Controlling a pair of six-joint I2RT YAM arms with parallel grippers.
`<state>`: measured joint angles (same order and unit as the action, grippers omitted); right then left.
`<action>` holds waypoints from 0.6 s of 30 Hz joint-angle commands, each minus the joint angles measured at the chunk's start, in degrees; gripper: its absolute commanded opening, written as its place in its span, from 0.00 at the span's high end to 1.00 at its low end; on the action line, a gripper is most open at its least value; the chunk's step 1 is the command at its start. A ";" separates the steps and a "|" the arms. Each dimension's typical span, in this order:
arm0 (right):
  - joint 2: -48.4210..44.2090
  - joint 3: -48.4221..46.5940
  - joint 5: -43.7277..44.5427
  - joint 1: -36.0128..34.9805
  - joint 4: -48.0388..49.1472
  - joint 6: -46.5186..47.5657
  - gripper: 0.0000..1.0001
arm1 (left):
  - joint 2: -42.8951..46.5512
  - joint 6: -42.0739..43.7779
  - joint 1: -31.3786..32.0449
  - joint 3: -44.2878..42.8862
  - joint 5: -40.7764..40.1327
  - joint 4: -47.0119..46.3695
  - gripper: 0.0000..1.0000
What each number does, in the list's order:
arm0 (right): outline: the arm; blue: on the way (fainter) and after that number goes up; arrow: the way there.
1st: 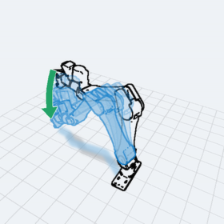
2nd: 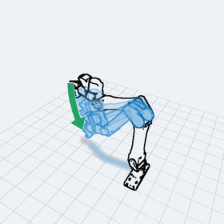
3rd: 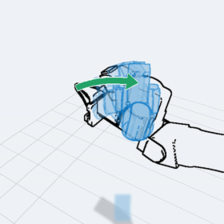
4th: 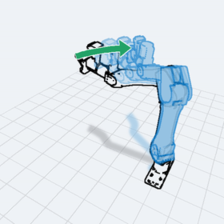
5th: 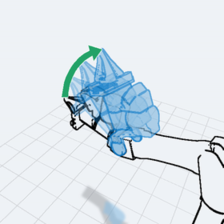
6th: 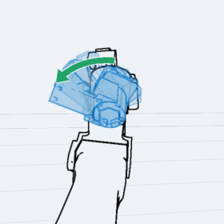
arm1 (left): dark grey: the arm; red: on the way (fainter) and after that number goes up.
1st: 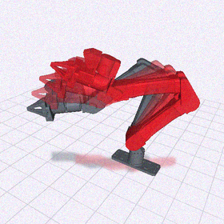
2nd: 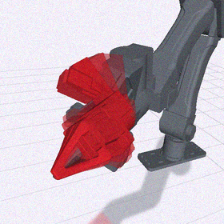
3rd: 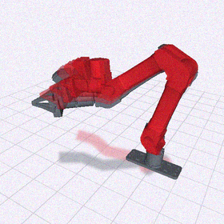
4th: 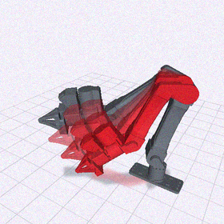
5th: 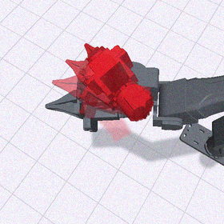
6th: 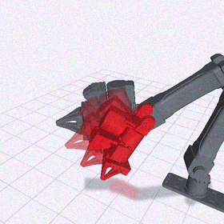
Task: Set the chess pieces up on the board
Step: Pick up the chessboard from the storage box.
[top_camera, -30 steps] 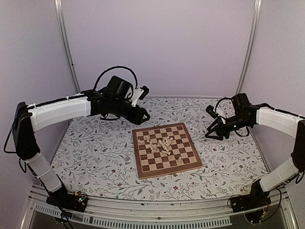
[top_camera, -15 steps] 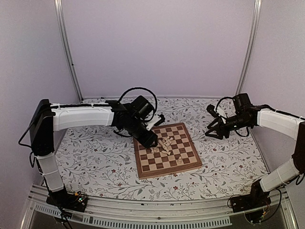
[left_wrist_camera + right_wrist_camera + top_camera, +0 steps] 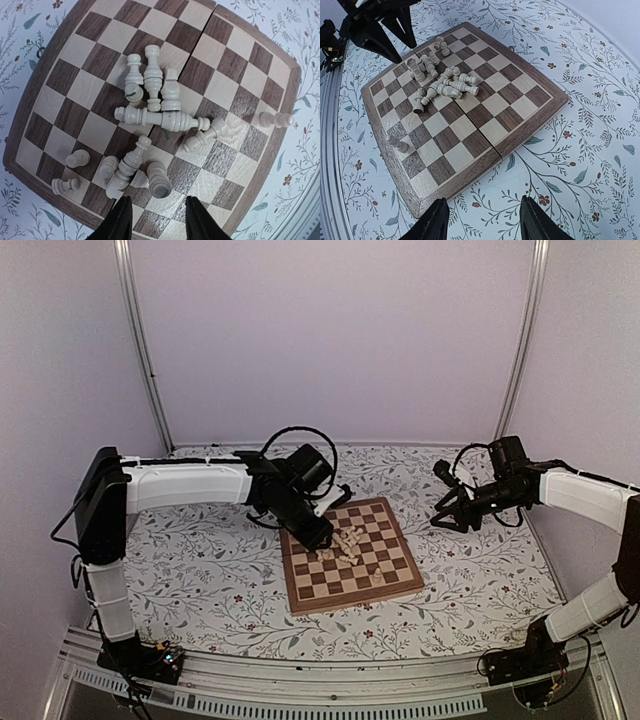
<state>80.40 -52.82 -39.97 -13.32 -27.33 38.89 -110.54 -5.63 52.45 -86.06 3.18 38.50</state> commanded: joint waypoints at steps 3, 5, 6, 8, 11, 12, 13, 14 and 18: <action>-1.73 0.70 -0.24 0.30 0.24 0.74 0.48 | -3.13 -0.03 1.35 -2.43 -0.03 -0.14 0.66; -1.82 0.78 -0.23 0.31 0.24 0.79 0.48 | -3.46 -0.15 1.41 -2.60 -0.49 -0.18 0.67; -1.90 0.79 -0.24 0.25 0.18 0.83 0.48 | -3.61 -0.24 1.43 -2.62 -0.79 -0.16 0.66; -2.00 0.79 -0.26 0.26 0.18 0.83 0.48 | -3.75 -0.19 1.43 -2.62 -1.06 -0.09 0.67; -2.00 0.79 -0.19 0.29 0.17 0.91 0.48 | -4.01 -0.18 1.43 -2.61 -0.94 -0.09 0.70; -1.94 0.79 -0.20 0.27 0.17 0.92 0.48 | -4.14 -0.16 1.43 -2.62 -0.98 -0.09 0.71; -1.92 0.79 -0.20 0.25 0.16 0.99 0.48 | -4.20 -0.12 1.43 -2.62 -0.91 -0.09 0.72; -1.85 0.79 -0.15 0.30 0.16 1.01 0.48 | -4.25 -0.17 1.50 -2.70 -0.91 -0.09 0.74; -1.83 0.79 -0.11 0.28 0.08 1.05 0.48 | -3.88 -0.16 1.72 -3.01 -0.55 -0.32 0.81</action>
<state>79.88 -52.73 -39.94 -13.32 -27.35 39.53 -114.15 -5.80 53.04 -87.33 2.48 38.46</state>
